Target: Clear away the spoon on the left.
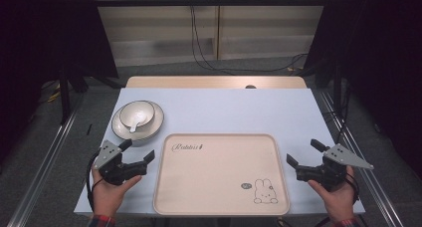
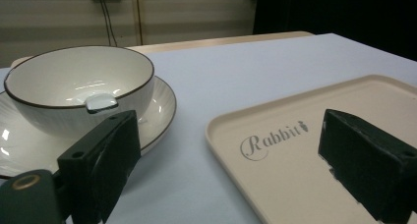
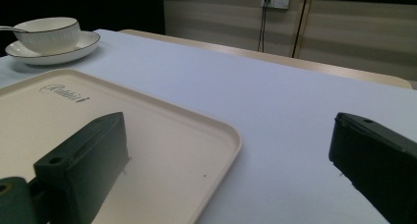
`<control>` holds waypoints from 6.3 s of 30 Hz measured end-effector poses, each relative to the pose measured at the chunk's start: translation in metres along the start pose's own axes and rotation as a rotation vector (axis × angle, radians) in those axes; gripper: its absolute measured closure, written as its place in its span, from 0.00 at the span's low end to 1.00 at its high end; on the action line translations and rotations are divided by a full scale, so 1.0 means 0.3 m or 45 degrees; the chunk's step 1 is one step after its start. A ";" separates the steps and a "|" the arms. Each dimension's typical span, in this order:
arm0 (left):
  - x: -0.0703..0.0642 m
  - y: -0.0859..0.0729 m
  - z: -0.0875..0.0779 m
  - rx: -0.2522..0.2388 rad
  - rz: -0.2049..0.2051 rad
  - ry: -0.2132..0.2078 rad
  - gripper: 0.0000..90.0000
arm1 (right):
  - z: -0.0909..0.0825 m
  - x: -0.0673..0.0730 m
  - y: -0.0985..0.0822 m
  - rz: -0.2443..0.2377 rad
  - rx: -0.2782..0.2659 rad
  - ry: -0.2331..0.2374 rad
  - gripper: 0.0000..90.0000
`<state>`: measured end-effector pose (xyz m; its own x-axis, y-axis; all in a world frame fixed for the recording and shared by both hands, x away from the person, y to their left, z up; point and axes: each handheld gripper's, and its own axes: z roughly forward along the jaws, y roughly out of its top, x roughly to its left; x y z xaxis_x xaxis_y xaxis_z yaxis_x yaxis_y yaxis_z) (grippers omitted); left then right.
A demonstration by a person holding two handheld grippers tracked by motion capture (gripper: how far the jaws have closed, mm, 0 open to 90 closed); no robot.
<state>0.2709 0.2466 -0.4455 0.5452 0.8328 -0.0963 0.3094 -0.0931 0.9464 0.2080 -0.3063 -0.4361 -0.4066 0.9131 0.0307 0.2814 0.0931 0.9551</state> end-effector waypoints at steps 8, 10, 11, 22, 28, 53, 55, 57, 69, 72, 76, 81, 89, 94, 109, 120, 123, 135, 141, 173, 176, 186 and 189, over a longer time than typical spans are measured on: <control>0.023 -0.010 0.016 0.024 -0.003 0.076 0.10 | 0.002 0.005 -0.013 -0.011 0.013 -0.004 0.02; 0.026 -0.012 0.019 0.026 -0.014 0.100 0.10 | 0.003 0.005 -0.015 -0.004 0.012 -0.011 0.02; 0.026 -0.012 0.019 0.026 -0.014 0.100 0.10 | 0.003 0.005 -0.015 -0.004 0.012 -0.011 0.02; 0.077 -0.010 0.029 0.012 -0.027 0.206 0.11 | 0.007 0.007 -0.013 -0.011 0.014 -0.017 0.02; 0.091 -0.009 0.042 0.010 -0.028 0.221 0.12 | 0.008 0.009 -0.011 -0.005 0.014 -0.018 0.02; 0.163 -0.002 0.099 -0.006 -0.059 0.346 0.44 | 0.010 0.004 -0.011 0.009 0.010 -0.012 0.02; 0.165 -0.002 0.102 -0.006 -0.046 0.346 0.44 | 0.011 0.004 -0.011 0.008 0.011 -0.012 0.02; 0.164 -0.001 0.109 -0.005 -0.038 0.351 0.50 | 0.012 0.002 -0.012 0.002 0.011 -0.015 0.02; 0.154 -0.001 0.130 -0.026 -0.053 0.334 0.62 | 0.011 0.001 -0.011 0.004 0.009 -0.012 0.02; 0.153 0.000 0.130 -0.033 -0.050 0.327 0.68 | 0.011 0.000 -0.012 0.007 0.006 -0.012 0.02; 0.155 -0.001 0.132 -0.044 -0.056 0.317 0.71 | 0.011 0.000 -0.012 0.006 0.007 -0.009 0.02; 0.156 -0.002 0.130 -0.048 -0.046 0.319 0.76 | 0.013 0.002 -0.012 0.007 0.009 -0.013 0.02; 0.167 -0.001 0.117 -0.062 -0.071 0.332 0.80 | 0.015 0.001 -0.012 -0.005 0.007 -0.011 0.02; 0.173 -0.005 0.112 -0.060 -0.087 0.339 0.83 | 0.016 0.001 -0.012 0.002 0.005 -0.012 0.02; 0.163 0.004 0.108 -0.082 -0.099 0.319 0.87 | 0.015 0.001 -0.010 0.016 0.008 0.000 0.03; 0.160 0.006 0.104 -0.080 -0.106 0.309 0.95 | 0.018 0.002 -0.009 0.012 0.008 -0.001 0.03; 0.162 0.010 0.101 -0.082 -0.109 0.296 0.95 | 0.019 0.003 -0.009 0.013 0.000 -0.001 0.02; 0.169 0.101 0.105 -0.074 -0.096 0.282 0.95 | 0.015 -0.005 -0.002 0.044 -0.011 -0.008 0.02; 0.173 0.140 0.139 -0.064 -0.099 0.288 0.95 | 0.018 -0.003 -0.002 0.030 -0.005 0.004 0.02; 0.258 0.199 0.322 -0.238 -0.130 0.341 0.94 | 0.027 -0.004 0.000 0.037 -0.013 0.021 0.01; 0.262 0.190 0.336 -0.238 -0.119 0.332 0.94 | 0.027 -0.004 0.000 0.035 -0.014 0.021 0.01; 0.275 0.191 0.336 -0.226 -0.164 0.342 0.95 | 0.028 -0.005 -0.002 0.017 -0.011 0.023 0.01; 0.278 0.190 0.327 -0.234 -0.167 0.340 0.95 | 0.028 -0.006 -0.002 0.016 -0.011 0.022 0.01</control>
<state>0.4106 0.2571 -0.4297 0.2792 0.9469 -0.1596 0.2047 0.1037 0.9733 0.2159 -0.3045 -0.4391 -0.4182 0.9071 0.0478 0.2788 0.0781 0.9572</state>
